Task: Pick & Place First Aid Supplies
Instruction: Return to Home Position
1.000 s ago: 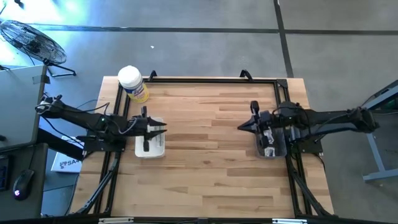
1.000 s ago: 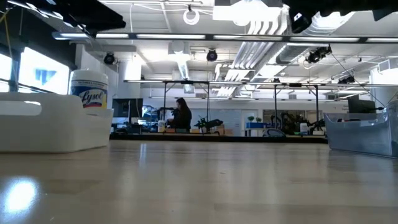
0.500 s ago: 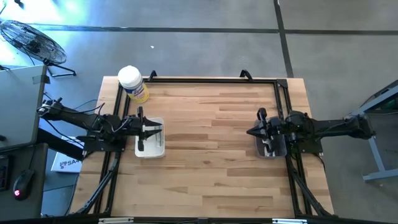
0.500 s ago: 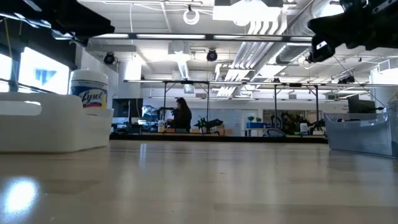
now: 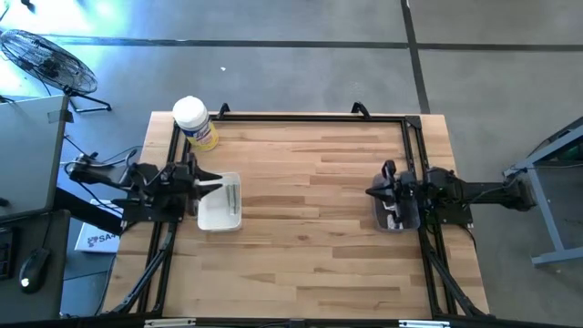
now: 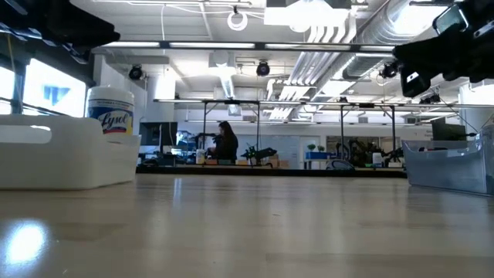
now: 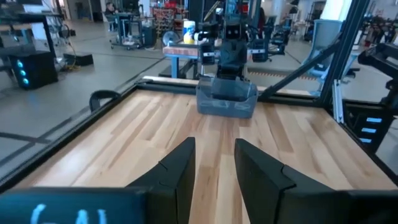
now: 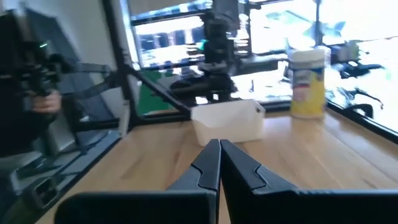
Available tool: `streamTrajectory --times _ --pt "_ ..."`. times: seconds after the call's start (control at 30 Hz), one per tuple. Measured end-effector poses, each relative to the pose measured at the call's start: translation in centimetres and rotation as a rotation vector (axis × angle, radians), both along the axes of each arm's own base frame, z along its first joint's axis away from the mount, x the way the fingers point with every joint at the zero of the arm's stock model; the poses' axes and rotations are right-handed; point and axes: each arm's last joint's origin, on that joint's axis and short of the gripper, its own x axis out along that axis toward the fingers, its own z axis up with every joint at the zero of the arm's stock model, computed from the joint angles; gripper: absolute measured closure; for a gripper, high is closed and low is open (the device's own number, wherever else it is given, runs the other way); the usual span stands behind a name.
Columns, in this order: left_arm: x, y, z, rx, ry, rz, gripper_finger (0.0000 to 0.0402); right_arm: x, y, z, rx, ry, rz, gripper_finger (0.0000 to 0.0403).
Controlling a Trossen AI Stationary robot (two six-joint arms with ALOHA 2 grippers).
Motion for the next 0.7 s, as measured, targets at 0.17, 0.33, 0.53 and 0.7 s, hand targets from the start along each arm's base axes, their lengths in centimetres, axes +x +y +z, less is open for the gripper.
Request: streamTrajectory --times 0.17,0.33,0.53,0.7 --pt "-1.3 0.4 -0.3 -0.029 -0.016 0.003 0.0291 0.0 -0.1 -0.2 0.009 0.02 -0.046 0.0401" --pt "-1.4 0.5 -0.8 -0.001 0.012 0.017 0.0291 0.0 0.0 0.0 0.0 0.004 -0.016 0.0402" --pt "-0.4 0.2 -2.6 -0.001 0.0 0.016 0.0291 0.0 0.0 0.0 0.027 0.002 -0.012 0.04" --pt "0.7 -0.1 -5.3 0.007 -0.003 0.026 0.0291 0.0 0.0 0.0 0.031 0.002 -0.011 0.0401"
